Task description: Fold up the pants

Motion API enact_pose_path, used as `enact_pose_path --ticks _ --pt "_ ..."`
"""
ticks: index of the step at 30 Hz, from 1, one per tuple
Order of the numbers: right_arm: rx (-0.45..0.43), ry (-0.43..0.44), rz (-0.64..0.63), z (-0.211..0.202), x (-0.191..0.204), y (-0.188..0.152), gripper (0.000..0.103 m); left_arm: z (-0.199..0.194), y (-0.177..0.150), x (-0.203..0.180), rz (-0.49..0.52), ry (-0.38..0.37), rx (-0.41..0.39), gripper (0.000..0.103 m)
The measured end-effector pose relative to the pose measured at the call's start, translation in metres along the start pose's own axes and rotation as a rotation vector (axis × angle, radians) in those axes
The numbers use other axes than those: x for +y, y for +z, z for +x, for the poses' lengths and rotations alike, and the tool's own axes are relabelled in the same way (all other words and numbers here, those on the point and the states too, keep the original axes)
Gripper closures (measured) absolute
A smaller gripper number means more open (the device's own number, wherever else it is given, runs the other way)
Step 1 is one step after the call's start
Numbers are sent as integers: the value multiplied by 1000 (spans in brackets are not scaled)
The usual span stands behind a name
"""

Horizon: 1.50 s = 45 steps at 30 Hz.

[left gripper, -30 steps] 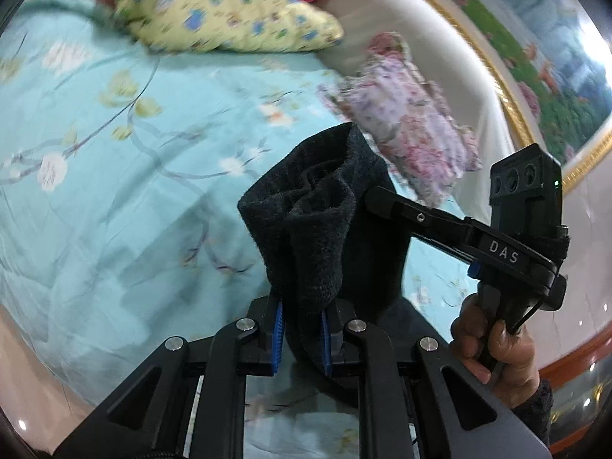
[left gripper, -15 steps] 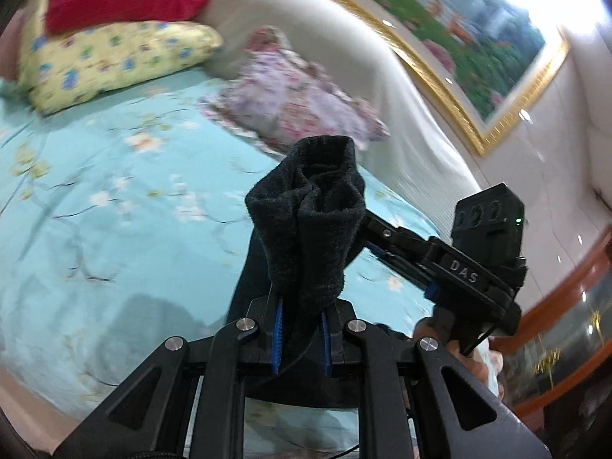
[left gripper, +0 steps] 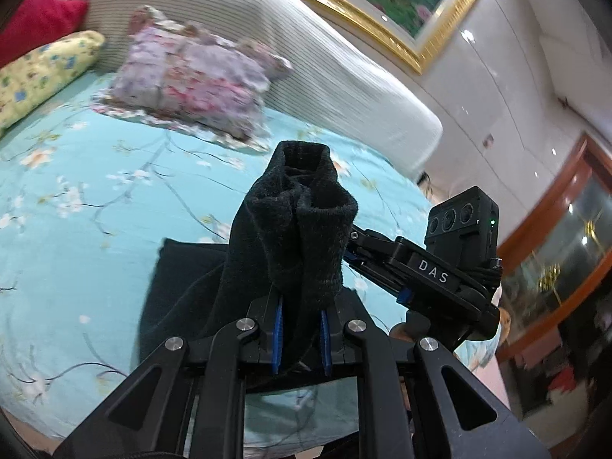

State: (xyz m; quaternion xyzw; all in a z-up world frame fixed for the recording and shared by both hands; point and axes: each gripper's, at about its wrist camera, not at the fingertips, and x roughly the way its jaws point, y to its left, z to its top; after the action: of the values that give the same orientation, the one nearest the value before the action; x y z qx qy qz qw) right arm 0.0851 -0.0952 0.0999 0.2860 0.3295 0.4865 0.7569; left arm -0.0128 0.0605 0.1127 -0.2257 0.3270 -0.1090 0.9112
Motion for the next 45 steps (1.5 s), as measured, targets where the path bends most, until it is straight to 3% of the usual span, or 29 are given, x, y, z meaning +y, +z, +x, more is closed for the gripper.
enact_pose_path --ticks 14,26,33,35,36,37,39,43,45 --pt "-116 -31 149 -60 -66 -29 82 65 -34 -53 137 -6 107 89" --pt "-130 -60 198 -66 -90 -39 82 93 -43 -59 203 16 121 88" --pt "-138 -111 231 -70 -98 -41 76 98 -48 -60 232 0 124 81" --pt "-153 -141 234 -78 -99 -42 76 101 -51 -61 241 -6 133 76" --pt "-159 -146 235 -81 -99 -42 76 103 -52 -61 243 -18 142 69" --pt "-171 -157 242 -89 -99 -42 75 105 -54 -61 248 -46 154 57" --pt "-193 -185 249 -99 -98 -43 64 106 -57 -64 263 -84 170 45" --pt "-224 -250 264 -121 -95 -46 46 104 -64 -68 304 -87 169 41" --pt "-241 -252 276 -130 -92 -48 29 103 -64 -66 294 -101 177 41"
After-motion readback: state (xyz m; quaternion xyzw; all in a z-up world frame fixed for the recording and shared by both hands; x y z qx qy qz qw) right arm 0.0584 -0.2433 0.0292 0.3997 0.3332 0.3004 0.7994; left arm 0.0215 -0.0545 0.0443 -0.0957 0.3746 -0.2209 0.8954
